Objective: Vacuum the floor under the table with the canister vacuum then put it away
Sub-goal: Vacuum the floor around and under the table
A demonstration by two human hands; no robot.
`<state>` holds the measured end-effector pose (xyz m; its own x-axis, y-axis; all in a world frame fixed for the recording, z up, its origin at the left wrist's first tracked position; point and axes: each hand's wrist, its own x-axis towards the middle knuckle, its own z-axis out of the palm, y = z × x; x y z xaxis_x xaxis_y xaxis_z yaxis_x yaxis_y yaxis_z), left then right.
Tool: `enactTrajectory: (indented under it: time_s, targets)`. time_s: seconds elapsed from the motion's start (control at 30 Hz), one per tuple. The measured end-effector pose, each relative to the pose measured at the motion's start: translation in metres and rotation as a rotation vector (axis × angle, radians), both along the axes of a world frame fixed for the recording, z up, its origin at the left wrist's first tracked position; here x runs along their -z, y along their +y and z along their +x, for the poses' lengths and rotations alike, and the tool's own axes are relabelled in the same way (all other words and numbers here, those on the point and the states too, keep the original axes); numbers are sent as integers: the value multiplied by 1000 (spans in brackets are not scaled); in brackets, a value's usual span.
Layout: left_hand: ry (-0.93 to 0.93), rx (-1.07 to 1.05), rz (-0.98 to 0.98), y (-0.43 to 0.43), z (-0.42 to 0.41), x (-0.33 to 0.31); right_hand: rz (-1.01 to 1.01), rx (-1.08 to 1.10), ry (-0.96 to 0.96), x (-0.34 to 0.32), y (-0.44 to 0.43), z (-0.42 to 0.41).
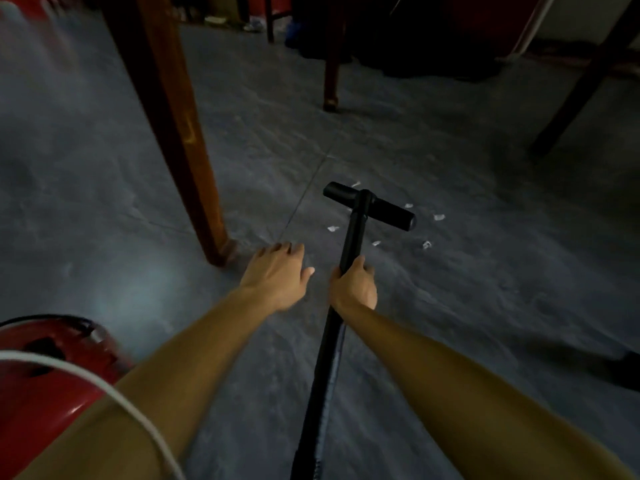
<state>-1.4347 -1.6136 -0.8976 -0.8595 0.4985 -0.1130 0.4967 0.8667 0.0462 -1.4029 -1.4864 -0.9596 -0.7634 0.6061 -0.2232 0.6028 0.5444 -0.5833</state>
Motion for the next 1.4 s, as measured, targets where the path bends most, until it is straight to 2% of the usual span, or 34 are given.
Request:
enactTrajectory:
  time_s: [0.27,0.47,0.57,0.67,0.73,1.03,1.13,1.27,1.4]
  targets:
    - [-94,-33,35,73,-46,24,-124,-58,-56,8,92,-95]
    - [-138,-123,87,108,-63,48,-87,-106,-61,30,118,-126]
    - [-147,-157,162,119,-64,51,-123,-88,-71,45,98,-100]
    - [-152,-206,145,117,-62,50,-207,-144,3,57,58,-46]
    - [-162,-221,113,114,-60,50,-193,-181,5,59,39,-31]
    - [-146,-168,49,87,-50,46,-75,-95,-129,31,80,-86]
    - [-138,-188,48,70,-46,39,-106,-120,-123,35,33,-56]
    - [-130,-232,65,49,-38,25,-172,-312,-152,47,-57,12]
    - [-117,-235,89,41,-27,19,-119,-367,-185,48,-77,30]
